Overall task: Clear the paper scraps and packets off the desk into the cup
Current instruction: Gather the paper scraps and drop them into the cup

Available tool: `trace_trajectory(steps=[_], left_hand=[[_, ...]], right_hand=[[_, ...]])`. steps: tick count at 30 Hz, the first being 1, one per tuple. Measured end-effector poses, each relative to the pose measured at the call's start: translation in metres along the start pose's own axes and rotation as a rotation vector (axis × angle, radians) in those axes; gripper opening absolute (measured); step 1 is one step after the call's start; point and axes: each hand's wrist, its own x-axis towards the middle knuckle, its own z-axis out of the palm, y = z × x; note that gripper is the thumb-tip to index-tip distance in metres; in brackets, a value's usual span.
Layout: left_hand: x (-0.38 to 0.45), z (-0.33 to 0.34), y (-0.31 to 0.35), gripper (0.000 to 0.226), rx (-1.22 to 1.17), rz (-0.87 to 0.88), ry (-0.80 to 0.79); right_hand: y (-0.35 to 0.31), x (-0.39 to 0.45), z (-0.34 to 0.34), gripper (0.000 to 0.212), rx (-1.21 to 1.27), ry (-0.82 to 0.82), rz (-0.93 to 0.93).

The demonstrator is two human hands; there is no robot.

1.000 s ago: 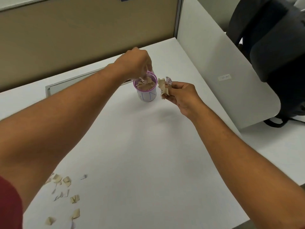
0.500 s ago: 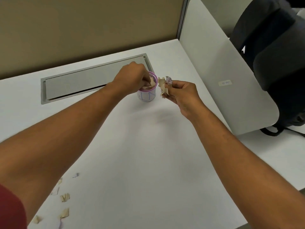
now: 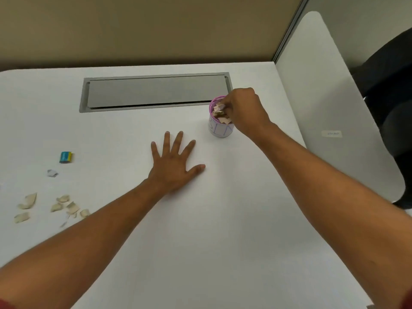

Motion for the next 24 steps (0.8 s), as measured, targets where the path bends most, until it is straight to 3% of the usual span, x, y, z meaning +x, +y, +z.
trace_trajectory(steps=[8,14,18,24], left_hand=[[0.000,0.005,-0.001,0.114,0.067,0.008,-0.130],[-0.001,0.007,-0.003,0.115,0.070,0.026,-0.120],[0.000,0.008,-0.003,0.116,0.068,0.030,-0.110],[0.000,0.009,-0.004,0.116,0.062,0.025,-0.097]], right_hand=[[-0.012,0.011,0.005,0.054,-0.244,-0.173,-0.013],[-0.022,0.020,-0.027,0.035,-0.199,-0.248,-0.035],[-0.022,0.015,-0.042,0.038,-0.196,-0.276,-0.091],[-0.017,0.016,-0.013,0.039,-0.217,-0.297,-0.072]])
